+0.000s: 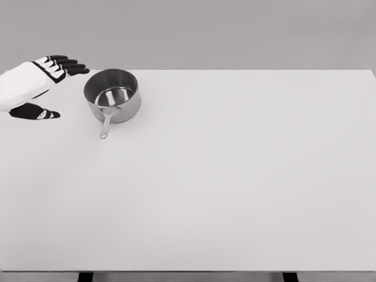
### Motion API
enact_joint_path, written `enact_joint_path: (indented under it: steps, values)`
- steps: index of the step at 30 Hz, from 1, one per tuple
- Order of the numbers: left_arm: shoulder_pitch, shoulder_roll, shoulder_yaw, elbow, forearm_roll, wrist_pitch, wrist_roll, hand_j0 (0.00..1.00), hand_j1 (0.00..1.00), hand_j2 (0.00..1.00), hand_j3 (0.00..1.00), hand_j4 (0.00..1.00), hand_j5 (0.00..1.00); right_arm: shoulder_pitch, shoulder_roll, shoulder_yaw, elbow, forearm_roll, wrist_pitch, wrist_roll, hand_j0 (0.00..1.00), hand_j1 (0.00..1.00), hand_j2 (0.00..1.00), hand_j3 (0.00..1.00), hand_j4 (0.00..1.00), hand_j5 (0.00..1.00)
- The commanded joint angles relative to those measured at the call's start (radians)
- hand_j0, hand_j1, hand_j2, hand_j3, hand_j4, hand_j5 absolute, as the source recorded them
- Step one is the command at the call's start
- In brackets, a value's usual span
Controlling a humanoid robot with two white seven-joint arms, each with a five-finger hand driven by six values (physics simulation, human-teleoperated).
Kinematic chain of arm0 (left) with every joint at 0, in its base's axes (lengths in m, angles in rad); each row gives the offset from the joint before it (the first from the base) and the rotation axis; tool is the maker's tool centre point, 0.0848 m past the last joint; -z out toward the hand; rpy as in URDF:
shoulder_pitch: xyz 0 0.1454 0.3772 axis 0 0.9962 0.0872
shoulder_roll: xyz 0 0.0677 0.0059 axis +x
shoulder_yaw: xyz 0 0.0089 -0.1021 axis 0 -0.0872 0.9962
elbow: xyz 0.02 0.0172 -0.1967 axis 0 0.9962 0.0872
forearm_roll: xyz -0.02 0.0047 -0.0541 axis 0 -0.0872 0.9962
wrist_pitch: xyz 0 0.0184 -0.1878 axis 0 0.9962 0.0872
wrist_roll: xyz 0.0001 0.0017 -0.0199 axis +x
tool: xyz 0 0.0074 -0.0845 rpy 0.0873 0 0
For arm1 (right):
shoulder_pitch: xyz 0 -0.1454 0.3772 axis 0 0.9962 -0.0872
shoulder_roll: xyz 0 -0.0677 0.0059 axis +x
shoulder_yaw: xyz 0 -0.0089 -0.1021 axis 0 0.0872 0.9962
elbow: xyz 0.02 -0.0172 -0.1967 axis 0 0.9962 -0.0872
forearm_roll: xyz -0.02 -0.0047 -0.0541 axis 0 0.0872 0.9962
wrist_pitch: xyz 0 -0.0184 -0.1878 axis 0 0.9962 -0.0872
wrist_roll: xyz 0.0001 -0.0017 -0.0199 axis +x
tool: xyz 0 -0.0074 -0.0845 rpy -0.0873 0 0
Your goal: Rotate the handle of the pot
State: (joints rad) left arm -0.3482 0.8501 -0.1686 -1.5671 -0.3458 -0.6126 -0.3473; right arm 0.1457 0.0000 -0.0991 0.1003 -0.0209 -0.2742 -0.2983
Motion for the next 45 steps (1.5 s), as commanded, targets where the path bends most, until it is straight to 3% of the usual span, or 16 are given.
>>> enact_joint_path:
  steps: [1,11,13,14,15,16,17,20,25,28,37,40,45]
  values:
    - [0.000,0.000,-0.009,-0.001,0.007,0.002,0.001,1.00,1.00,1.00,1.00,1.00,1.00,0.000,0.000,-0.002,-0.001,-0.002,0.000,-0.001,1.00,1.00,1.00,1.00,1.00,1.00]
    - [0.000,-0.002,-0.012,-0.007,0.005,0.002,-0.001,1.00,1.00,1.00,1.00,1.00,1.00,-0.005,0.000,-0.008,-0.005,-0.004,0.001,0.004,1.00,1.00,1.00,1.00,1.00,1.00]
    - [0.000,-0.029,-0.045,-0.007,-0.013,0.002,-0.007,1.00,1.00,1.00,1.00,1.00,1.00,0.001,0.000,-0.005,0.006,-0.005,0.001,-0.001,1.00,1.00,1.00,1.00,1.00,1.00]
    - [0.002,-0.036,-0.069,-0.005,-0.021,0.002,-0.007,1.00,1.00,1.00,1.00,1.00,1.00,0.061,0.000,-0.002,0.024,-0.023,0.021,-0.001,1.00,1.00,1.00,1.00,1.00,1.00]
    - [0.017,-0.036,-0.078,-0.005,-0.021,0.002,-0.007,1.00,1.00,1.00,1.00,1.00,1.00,0.166,-0.158,-0.002,0.050,-0.037,0.055,0.004,1.00,1.00,1.00,1.00,1.00,1.00]
    - [0.029,-0.048,-0.083,-0.007,-0.021,0.002,-0.007,1.00,1.00,1.00,1.00,1.00,1.00,0.170,-0.141,-0.005,0.050,-0.036,0.058,0.004,1.00,1.00,1.00,1.00,1.00,1.00]
    - [0.028,-0.062,-0.088,-0.007,-0.021,0.002,-0.007,1.00,1.00,1.00,1.00,1.00,1.00,0.114,0.000,-0.004,0.042,-0.036,0.059,0.001,1.00,1.00,1.00,1.00,1.00,1.00]
    - [0.029,-0.052,-0.080,-0.010,-0.021,0.002,-0.007,1.00,1.00,1.00,1.00,1.00,1.00,0.031,0.000,-0.007,0.035,-0.039,0.055,-0.001,1.00,1.00,1.00,1.00,1.00,1.00]
    - [0.012,-0.049,-0.048,-0.021,-0.018,0.002,-0.005,1.00,1.00,1.00,1.00,1.00,1.00,0.020,0.000,-0.008,0.029,-0.037,0.055,0.004,1.00,1.00,1.00,1.00,1.00,1.00]
    - [0.011,-0.048,-0.034,-0.028,-0.012,0.002,-0.002,1.00,1.00,1.00,1.00,1.00,1.00,-0.049,0.000,-0.008,0.021,-0.036,0.055,0.007,1.00,1.00,1.00,1.00,1.00,1.00]
    - [0.031,-0.056,-0.037,-0.044,-0.010,0.002,-0.001,1.00,1.00,1.00,1.00,1.00,1.00,-0.052,0.000,-0.007,0.021,-0.036,0.056,0.007,1.00,1.00,1.00,1.00,1.00,1.00]
    - [0.031,-0.059,0.012,-0.045,-0.007,0.002,-0.001,1.00,1.00,1.00,1.00,1.00,1.00,-0.052,0.000,-0.008,0.021,-0.036,0.056,0.007,1.00,1.00,1.00,1.00,1.00,1.00]
    - [0.031,-0.066,0.012,-0.045,-0.007,0.002,-0.001,1.00,1.00,1.00,1.00,1.00,1.00,-0.052,0.000,-0.008,0.021,-0.036,0.056,0.007,1.00,1.00,1.00,1.00,1.00,1.00]
